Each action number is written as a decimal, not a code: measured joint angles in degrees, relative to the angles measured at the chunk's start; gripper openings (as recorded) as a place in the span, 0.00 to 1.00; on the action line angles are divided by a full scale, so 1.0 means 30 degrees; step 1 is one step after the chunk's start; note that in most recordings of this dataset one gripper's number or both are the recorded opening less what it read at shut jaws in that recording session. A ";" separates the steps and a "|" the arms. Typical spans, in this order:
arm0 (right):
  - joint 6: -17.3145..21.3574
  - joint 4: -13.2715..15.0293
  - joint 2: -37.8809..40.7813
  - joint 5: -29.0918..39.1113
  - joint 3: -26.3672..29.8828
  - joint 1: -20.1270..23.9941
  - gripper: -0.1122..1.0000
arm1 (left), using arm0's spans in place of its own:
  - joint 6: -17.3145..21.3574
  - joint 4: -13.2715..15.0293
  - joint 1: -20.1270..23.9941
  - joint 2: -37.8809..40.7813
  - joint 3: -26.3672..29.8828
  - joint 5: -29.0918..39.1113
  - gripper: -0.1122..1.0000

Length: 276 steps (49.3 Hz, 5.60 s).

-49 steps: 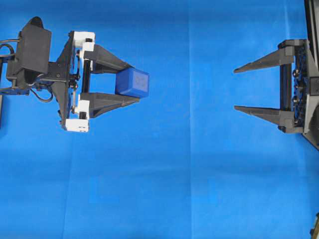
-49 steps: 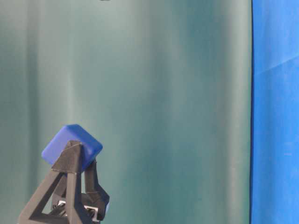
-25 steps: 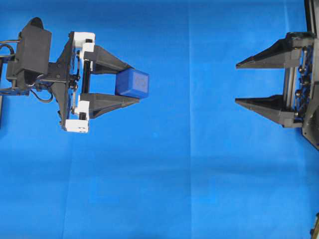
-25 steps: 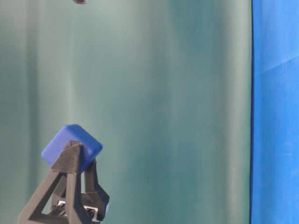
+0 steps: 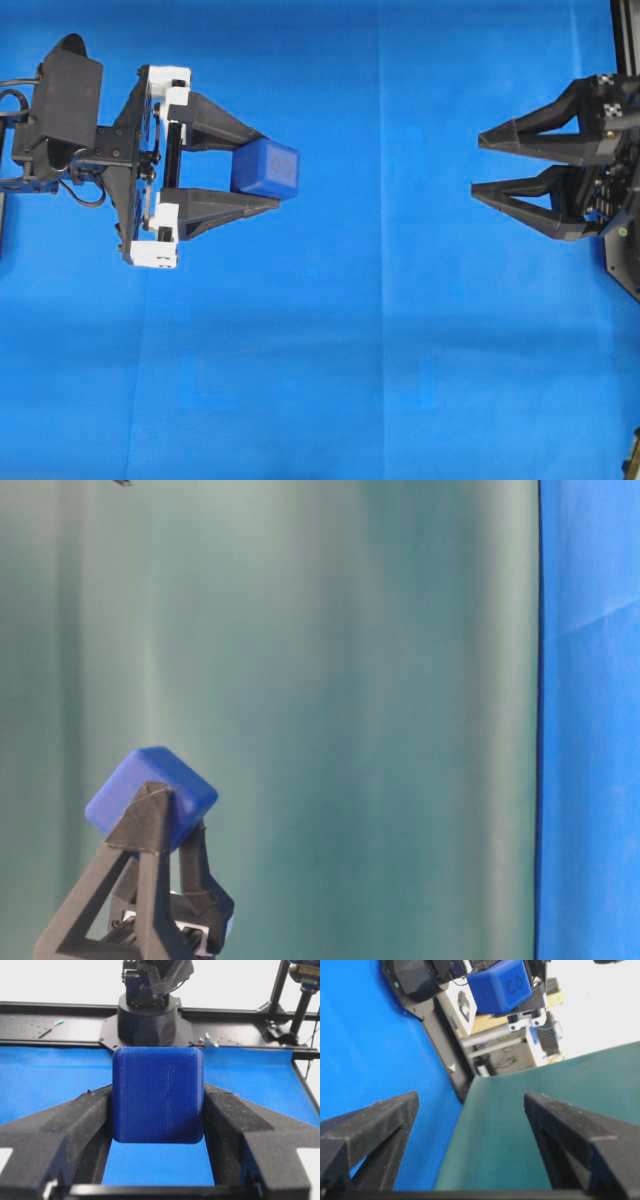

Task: Handover the blue block to the right arm after grasping it with the left arm, then place it in the designated position.
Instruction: 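Rotate the right gripper and reach it toward the cube in the left gripper, then close the right gripper on the cube and open the left gripper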

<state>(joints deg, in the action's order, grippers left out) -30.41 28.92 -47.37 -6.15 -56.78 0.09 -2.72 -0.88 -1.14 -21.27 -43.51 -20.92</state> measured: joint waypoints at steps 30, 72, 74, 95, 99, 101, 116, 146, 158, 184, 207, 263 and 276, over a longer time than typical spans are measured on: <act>-0.0029 0.1934 0.0146 -0.0527 0.0029 0.0029 0.97 | 0.0000 -0.0029 -0.0029 0.0000 0.0000 -0.0029 0.52; 0.0000 0.1934 0.0146 -0.0527 0.0029 0.0088 0.97 | 0.0000 0.0000 -0.0029 0.0000 0.0000 0.0000 0.52; 0.0000 0.1934 0.0146 -0.0498 0.0029 0.0117 0.97 | 0.0000 -0.0029 -0.0029 0.0000 0.0000 0.0000 0.52; -0.0029 0.1934 0.0146 -0.0527 0.0029 0.0234 0.97 | 0.0000 -0.0029 -0.0059 0.0000 0.0000 0.0000 0.52; -0.0029 0.1934 0.0176 -0.0527 0.0029 0.0264 0.97 | 0.0000 -0.0029 -0.0059 0.0000 0.0000 0.0000 0.52; 0.0000 0.1963 0.0205 -0.0527 0.0029 0.0264 0.97 | 0.0000 -0.0029 -0.0059 0.0000 0.0000 0.0000 0.52; -0.0029 0.1992 0.2754 -0.0996 0.1230 0.0293 0.97 | 0.0000 -0.0029 -0.0088 -0.0059 0.0000 0.0000 0.52; -0.0088 0.4395 0.9727 -0.2139 0.7529 0.0000 0.97 | 0.0000 -0.0029 -0.0234 -0.0176 -0.0117 -0.0029 0.52; -0.0088 0.5303 1.2188 -0.2139 0.9902 -0.0059 0.97 | 0.0000 -0.0029 -0.0293 -0.0176 -0.0146 -0.0029 0.52; -0.0088 0.6152 1.3271 -0.1875 1.1104 -0.0029 0.96 | 0.0000 0.0000 -0.0410 -0.0322 -0.0205 0.0059 0.52; 0.0059 0.6123 1.2949 -0.0234 1.1104 -0.0029 0.58 | 0.0000 0.0000 -0.0439 -0.0322 -0.0205 0.0264 0.52; 0.0527 0.6035 1.2627 0.0264 1.1016 -0.0029 0.58 | -0.0029 0.0029 -0.0586 -0.0352 -0.0234 0.0322 0.94; 0.0527 0.6035 1.0840 0.0352 0.9258 0.0059 0.58 | -0.0029 0.0029 -0.0586 -0.0732 -0.0381 0.0322 0.94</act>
<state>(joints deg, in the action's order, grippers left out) -28.83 47.02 -14.85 -5.10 -29.00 0.26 -2.81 -0.79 -2.90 -23.47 -44.65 -19.95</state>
